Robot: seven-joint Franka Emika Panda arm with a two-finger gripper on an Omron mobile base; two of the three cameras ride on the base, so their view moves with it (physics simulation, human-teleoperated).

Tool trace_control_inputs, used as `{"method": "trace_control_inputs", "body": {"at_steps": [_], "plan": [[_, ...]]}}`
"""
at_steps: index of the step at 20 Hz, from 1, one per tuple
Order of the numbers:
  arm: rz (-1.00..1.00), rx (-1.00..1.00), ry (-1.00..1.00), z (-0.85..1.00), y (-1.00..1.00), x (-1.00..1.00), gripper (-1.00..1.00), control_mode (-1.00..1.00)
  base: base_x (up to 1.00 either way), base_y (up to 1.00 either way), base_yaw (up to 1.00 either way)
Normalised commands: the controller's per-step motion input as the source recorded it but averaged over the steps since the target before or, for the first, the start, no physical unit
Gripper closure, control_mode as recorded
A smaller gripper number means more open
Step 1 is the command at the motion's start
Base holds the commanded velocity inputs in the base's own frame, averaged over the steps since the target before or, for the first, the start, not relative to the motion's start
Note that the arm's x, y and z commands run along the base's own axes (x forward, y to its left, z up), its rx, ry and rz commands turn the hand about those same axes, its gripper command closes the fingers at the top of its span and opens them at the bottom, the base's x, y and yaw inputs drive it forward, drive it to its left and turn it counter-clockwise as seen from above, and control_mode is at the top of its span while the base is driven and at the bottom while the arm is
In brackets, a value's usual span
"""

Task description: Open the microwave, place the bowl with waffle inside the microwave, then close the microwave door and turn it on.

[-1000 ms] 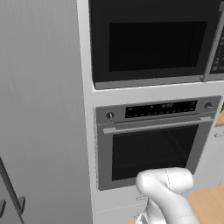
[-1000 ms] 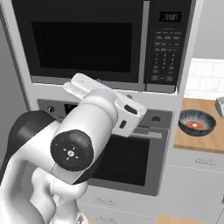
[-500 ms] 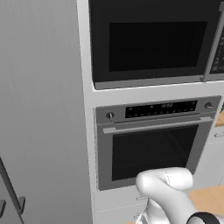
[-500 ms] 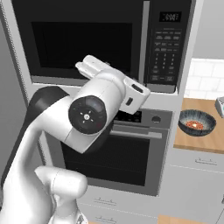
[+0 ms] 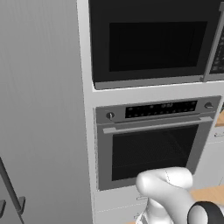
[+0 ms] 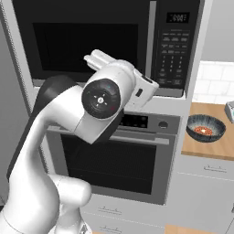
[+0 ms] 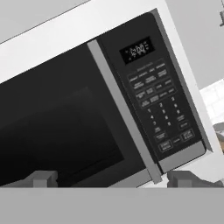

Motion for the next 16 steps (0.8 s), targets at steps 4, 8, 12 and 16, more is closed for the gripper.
{"method": "trace_control_inputs", "body": {"at_steps": [4, 8, 12, 16], "plan": [[0.14, -0.01, 0.14, 0.0, -0.14, 0.48, -1.0, -1.0, 0.0, 0.0, 0.0], [0.05, -0.01, 0.1, -0.05, -0.25, 0.5, -1.0, -1.0, 0.0, 0.0, 0.0], [0.0, -0.04, 0.01, -0.23, 0.0, 0.51, -1.0, -1.0, 0.0, 0.0, 0.0], [0.0, 0.0, 0.0, -0.23, 0.0, 0.89, -1.0, -1.0, 0.0, 0.0, 0.0]]}}
